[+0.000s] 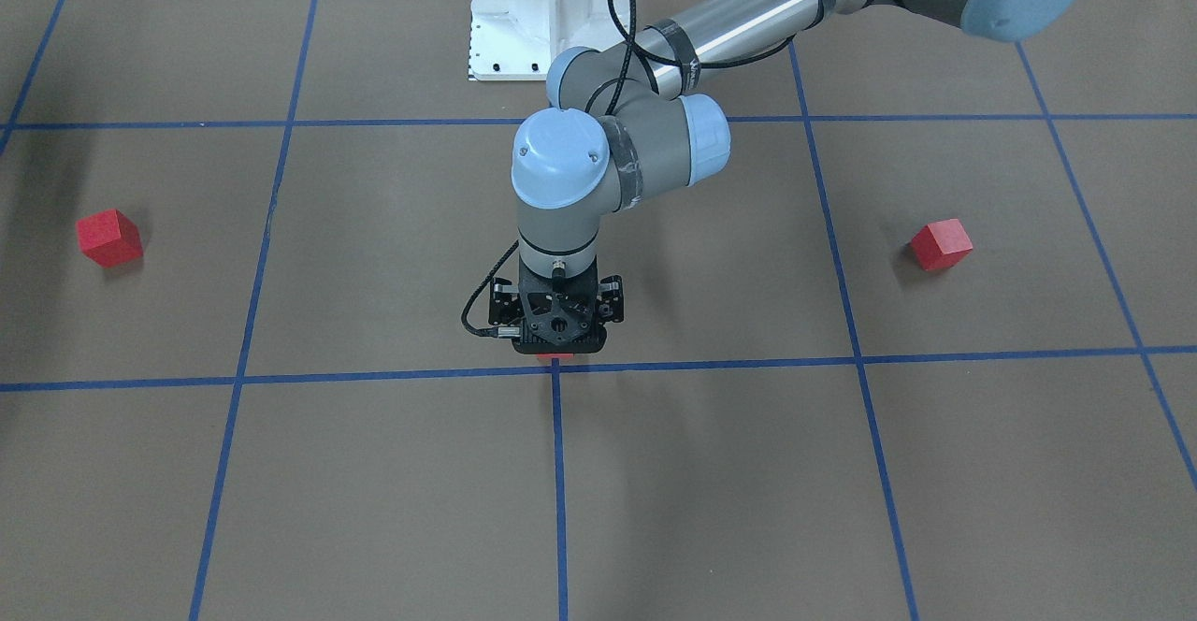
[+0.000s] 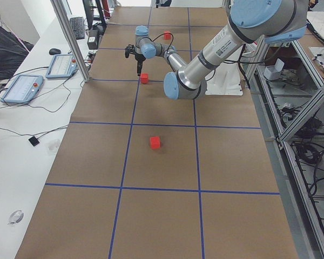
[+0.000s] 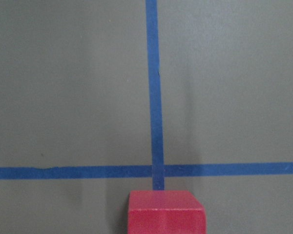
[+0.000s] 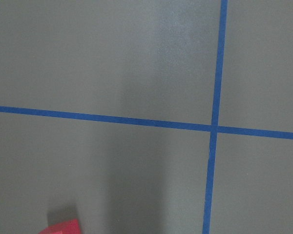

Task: Form red blocks into L shape at center
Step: 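Raise the left gripper away while the right gripper grasps the far-side red cube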

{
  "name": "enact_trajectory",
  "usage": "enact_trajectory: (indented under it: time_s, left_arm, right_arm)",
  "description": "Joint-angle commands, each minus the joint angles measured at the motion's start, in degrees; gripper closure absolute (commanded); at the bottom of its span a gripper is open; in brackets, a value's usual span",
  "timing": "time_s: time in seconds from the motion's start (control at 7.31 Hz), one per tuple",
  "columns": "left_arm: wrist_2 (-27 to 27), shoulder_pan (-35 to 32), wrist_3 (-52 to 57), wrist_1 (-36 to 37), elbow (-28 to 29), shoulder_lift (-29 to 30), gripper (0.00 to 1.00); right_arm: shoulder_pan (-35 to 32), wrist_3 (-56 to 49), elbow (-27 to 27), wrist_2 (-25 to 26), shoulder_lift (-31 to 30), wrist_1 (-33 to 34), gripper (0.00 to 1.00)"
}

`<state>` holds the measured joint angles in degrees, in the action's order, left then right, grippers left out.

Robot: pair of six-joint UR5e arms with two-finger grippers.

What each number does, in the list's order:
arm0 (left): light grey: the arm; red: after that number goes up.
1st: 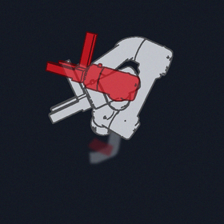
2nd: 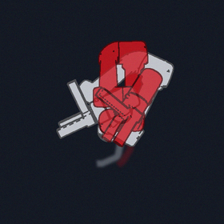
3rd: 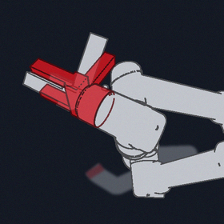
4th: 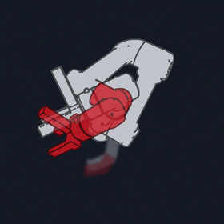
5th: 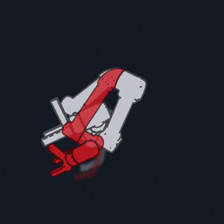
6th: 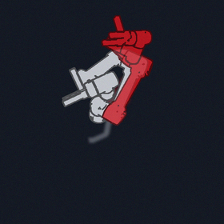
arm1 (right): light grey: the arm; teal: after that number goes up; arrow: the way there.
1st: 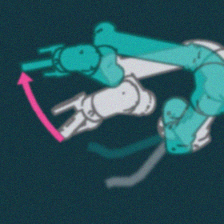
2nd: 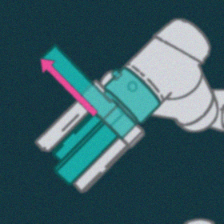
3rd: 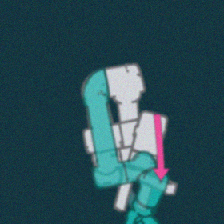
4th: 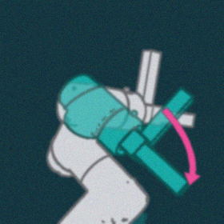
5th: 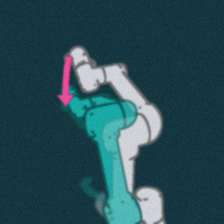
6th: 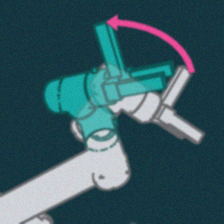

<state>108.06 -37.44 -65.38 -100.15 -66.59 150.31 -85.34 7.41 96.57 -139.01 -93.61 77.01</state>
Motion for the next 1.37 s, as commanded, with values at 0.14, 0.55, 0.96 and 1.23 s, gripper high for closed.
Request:
enact_trajectory:
  time_s: [0.14, 0.55, 0.96, 1.23]
  left_arm:
    - [0.0, -2.8, 0.5, 10.8, -8.3, -1.2, 0.00]
    - [0.0, -3.7, 0.6, 11.2, -16.5, -8.5, 0.00]
    - [0.0, -3.6, 0.6, 11.2, -17.5, -9.8, 0.00]
    - [0.0, -3.7, 0.7, 11.1, -17.4, -10.4, 0.00]
  right_arm:
    - [11.1, 0.0, 1.8, 4.2, -3.2, -8.2, 0.01]
    - [18.2, 8.2, 6.2, 4.6, -4.6, -8.4, 0.01]
    - [28.7, 23.6, 7.7, 13.8, -9.5, -21.2, 0.01]
    - [32.5, 24.4, 6.6, 15.8, -9.4, -22.3, 0.01]
